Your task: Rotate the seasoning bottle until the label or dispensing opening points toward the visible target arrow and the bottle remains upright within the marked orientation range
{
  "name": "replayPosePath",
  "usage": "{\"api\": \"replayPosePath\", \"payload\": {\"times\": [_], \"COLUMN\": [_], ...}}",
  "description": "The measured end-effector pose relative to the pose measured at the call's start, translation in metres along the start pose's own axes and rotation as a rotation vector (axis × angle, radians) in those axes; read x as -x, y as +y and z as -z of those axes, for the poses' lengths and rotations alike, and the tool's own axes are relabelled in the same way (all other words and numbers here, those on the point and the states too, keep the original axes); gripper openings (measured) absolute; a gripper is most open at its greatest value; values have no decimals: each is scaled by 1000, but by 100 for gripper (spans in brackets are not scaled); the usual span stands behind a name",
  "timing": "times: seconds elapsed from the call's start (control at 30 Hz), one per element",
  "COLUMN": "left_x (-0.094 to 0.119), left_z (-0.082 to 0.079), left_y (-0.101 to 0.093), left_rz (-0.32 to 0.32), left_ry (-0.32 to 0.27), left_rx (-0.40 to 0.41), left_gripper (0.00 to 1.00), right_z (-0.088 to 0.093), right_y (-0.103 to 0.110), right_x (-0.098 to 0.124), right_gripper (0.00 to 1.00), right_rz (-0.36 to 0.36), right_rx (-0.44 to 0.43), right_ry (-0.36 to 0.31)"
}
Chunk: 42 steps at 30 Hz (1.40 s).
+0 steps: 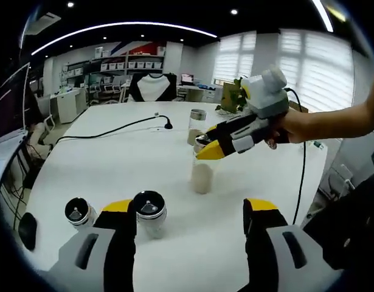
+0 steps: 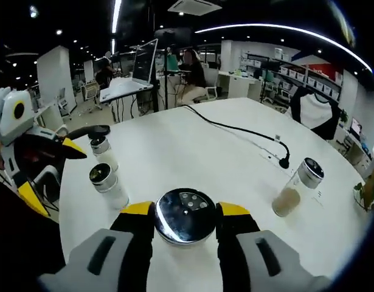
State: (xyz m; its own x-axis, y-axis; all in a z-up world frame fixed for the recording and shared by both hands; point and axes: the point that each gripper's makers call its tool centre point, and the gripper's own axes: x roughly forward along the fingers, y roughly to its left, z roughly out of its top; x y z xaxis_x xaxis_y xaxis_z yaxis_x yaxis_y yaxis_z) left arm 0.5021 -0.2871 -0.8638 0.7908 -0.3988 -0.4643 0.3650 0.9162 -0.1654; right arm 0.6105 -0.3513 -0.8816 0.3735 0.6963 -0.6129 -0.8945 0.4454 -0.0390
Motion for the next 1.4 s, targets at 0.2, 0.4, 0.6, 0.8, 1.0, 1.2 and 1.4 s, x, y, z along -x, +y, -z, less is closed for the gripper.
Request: {"api": "replayPosePath", "payload": {"times": [0.2, 0.4, 0.6, 0.8, 1.0, 1.2, 1.4], "left_x": [1, -2, -11, -19, -25, -35, -51], "left_z": [-1, -2, 5, 12, 18, 33, 41], "left_y": [-13, -34, -52, -63, -70, -71, -64], "left_rz": [35, 107, 178, 226, 265, 311, 330], "left_ry": [-4, -25, 0, 20, 28, 77, 103], "left_rx": [-29, -77, -95, -149, -141, -226, -288], "left_gripper": [76, 68, 66, 65, 60, 60, 59], "right_z": [8, 15, 20, 23, 28, 31, 33], "right_y": [17, 39, 50, 59, 72, 81, 89], "right_x": [11, 18, 24, 29, 35, 37, 36], "right_gripper": [37, 37, 37, 37, 37, 37, 37], "right_rz": [-8, -49, -73, -125, -228, -309, -384], "right_rx": [18, 11, 9, 49, 133, 211, 288], "right_ry": [0, -28, -32, -32, -18, 13, 42]}}
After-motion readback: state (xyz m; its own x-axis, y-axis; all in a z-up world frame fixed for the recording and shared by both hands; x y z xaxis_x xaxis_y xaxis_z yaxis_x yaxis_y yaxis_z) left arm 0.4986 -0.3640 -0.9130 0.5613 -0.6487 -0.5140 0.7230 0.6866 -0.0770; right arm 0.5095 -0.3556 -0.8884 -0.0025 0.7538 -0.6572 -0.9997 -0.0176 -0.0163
